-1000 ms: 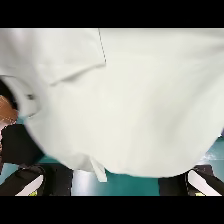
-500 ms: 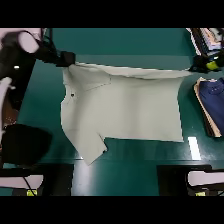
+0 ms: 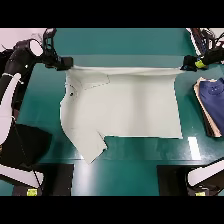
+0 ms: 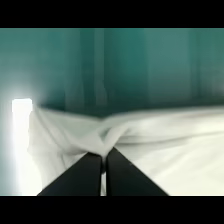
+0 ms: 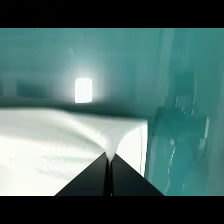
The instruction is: Fold the shirts.
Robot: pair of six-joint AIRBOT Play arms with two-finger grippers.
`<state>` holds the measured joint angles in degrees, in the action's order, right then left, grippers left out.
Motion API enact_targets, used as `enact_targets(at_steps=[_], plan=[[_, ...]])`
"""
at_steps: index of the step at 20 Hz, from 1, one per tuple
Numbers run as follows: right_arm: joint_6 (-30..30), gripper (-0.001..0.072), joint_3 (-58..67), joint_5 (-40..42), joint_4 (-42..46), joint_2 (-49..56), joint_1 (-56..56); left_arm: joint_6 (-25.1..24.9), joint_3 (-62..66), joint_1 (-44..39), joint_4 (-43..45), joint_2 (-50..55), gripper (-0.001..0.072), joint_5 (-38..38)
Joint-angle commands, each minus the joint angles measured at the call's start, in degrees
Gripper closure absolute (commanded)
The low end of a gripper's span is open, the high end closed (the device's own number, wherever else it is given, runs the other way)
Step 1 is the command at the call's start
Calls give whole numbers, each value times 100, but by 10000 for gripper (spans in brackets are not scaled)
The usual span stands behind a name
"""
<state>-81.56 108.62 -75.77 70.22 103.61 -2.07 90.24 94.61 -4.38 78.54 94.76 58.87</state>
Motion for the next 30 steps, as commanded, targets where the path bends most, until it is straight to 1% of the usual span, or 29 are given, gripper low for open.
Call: enact_targets(at_steps=[1,5,6,7,8,9,10,11,13,14,16,19,21,23,25,27,30], plan=[[90,696,-577,-234,31,-168,24,-173,-184,55,-31,35,684,1110],[90,695,-1606,-173,-17,-391,68,-133,-907,55,-101,37,683,1104],[87,694,-1803,-72,-22,-444,90,-39,-1067,55,-103,37,655,1027],[87,655,-1923,-4,-50,-483,90,-15,-1145,55,-101,37,366,1005],[83,367,-1943,24,-201,-496,90,-11,-1152,55,-98,35,137,1051],[83,266,-1882,-33,-411,-496,87,-17,-1095,57,-85,33,187,1196],[83,266,-1764,-186,-527,-520,76,-28,-1016,57,-57,0,211,1421],[87,267,-1694,-291,-507,-603,76,-37,-1019,57,72,-122,209,1600],[114,268,-1784,-328,-319,-999,76,-66,-1296,55,372,-682,209,1958],[120,268,-1939,-286,-256,-1268,76,-63,-1617,55,407,-1060,210,1971],[168,268,-2330,-212,-273,-1805,76,55,-2653,55,378,-1985,209,1849],[170,268,-2935,98,-275,-2490,76,520,-4553,55,142,-3368,209,1672],[170,268,-3276,352,-275,-2868,76,804,-5604,55,-201,-4159,209,1604],[168,268,-3375,396,-278,-3067,76,968,-6347,55,-726,-4769,209,1478],[168,268,-3370,389,-278,-3198,76,1043,-6793,55,-1165,-5123,209,1285],[168,268,-3366,396,-278,-3287,76,1027,-7053,55,-1593,-5165,209,999],[168,268,-3366,382,-280,-3412,76,1027,-7394,55,-1838,-5167,210,490]])
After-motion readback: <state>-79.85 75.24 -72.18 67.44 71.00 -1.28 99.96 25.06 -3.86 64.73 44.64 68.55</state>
